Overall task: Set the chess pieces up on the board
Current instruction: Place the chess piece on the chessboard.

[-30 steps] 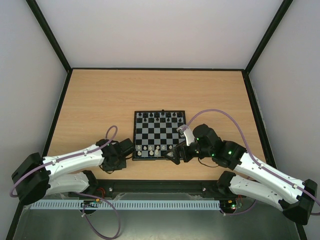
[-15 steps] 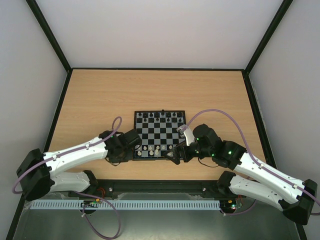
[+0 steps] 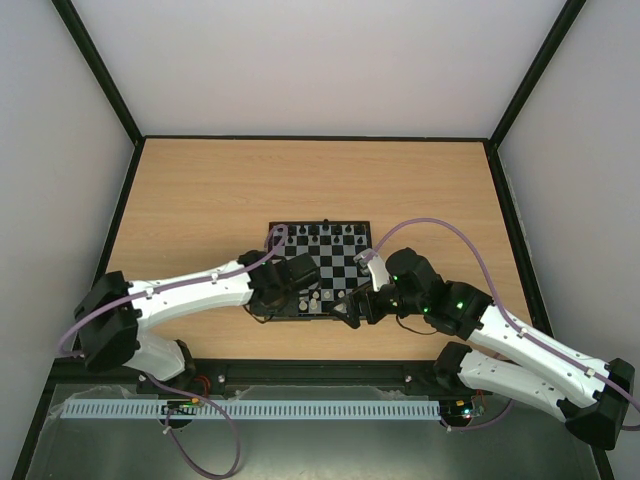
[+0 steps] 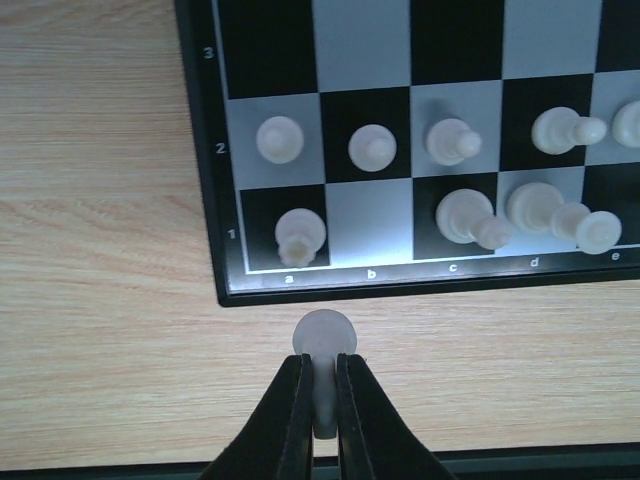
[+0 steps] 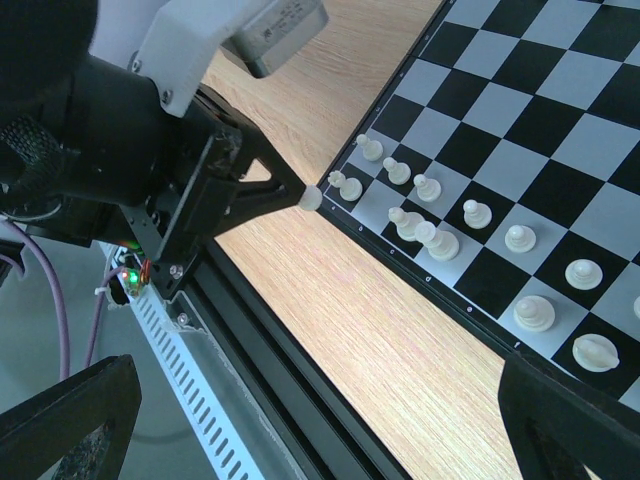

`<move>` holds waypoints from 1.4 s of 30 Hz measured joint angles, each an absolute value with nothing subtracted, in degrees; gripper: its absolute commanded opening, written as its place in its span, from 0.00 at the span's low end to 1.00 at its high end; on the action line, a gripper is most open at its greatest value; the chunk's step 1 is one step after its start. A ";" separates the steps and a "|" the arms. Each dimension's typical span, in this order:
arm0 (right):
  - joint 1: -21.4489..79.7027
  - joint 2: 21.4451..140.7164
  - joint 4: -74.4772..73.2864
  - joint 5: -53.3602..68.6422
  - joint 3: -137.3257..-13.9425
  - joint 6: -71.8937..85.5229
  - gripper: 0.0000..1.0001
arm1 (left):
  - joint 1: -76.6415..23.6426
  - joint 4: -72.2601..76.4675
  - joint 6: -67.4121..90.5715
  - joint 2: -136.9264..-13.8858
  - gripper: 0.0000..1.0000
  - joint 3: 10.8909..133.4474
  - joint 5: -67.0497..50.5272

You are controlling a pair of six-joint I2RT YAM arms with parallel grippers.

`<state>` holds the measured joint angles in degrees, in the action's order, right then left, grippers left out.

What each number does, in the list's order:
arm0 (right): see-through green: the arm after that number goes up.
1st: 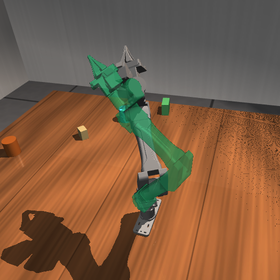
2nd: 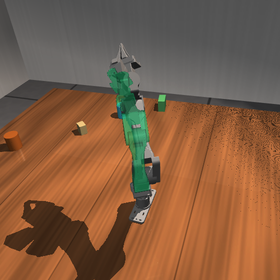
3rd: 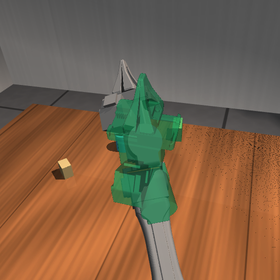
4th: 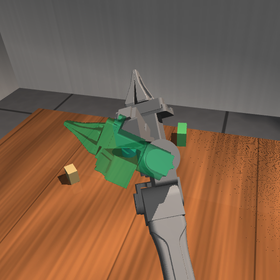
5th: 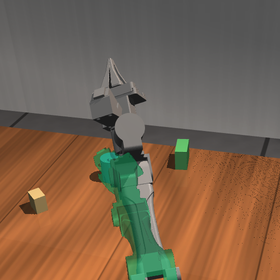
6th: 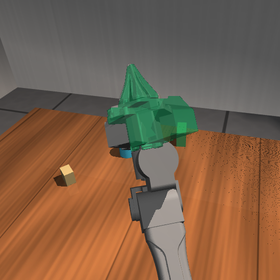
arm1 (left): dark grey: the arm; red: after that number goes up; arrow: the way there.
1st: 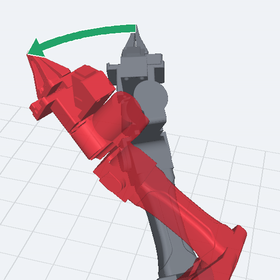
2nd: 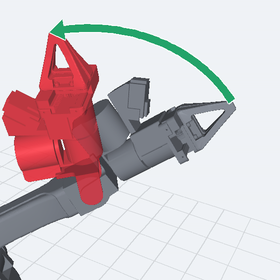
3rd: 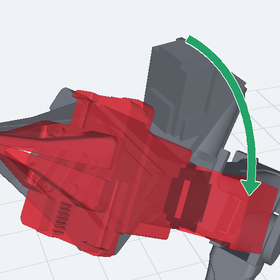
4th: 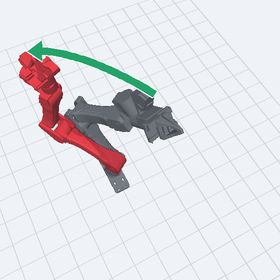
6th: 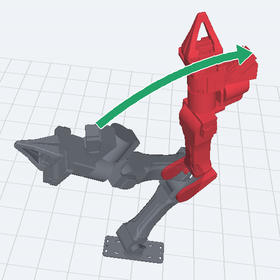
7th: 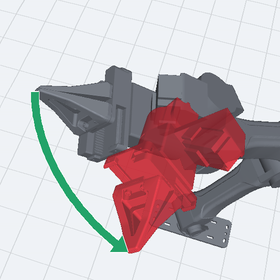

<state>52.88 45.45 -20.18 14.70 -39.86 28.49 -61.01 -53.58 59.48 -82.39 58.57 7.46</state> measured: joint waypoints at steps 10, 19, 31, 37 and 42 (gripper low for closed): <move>52.88 45.34 -20.18 14.74 -39.86 28.47 0.99 | -62.06 -52.58 58.46 -87.74 0.02 61.89 7.33; 52.88 44.97 -20.18 14.74 -39.86 28.47 0.99 | -62.04 -49.93 56.97 -91.74 0.02 62.00 7.29; 52.88 44.97 -20.18 14.74 -39.86 28.47 0.99 | -60.77 -48.34 55.44 -92.49 0.02 62.00 7.27; 52.88 44.97 -20.18 14.74 -39.86 28.47 0.99 | -60.71 -48.27 55.02 -92.90 0.03 61.98 7.25; 52.88 44.93 -20.18 14.74 -39.86 28.47 0.99 | -60.29 -47.86 54.65 -93.23 0.03 61.87 7.25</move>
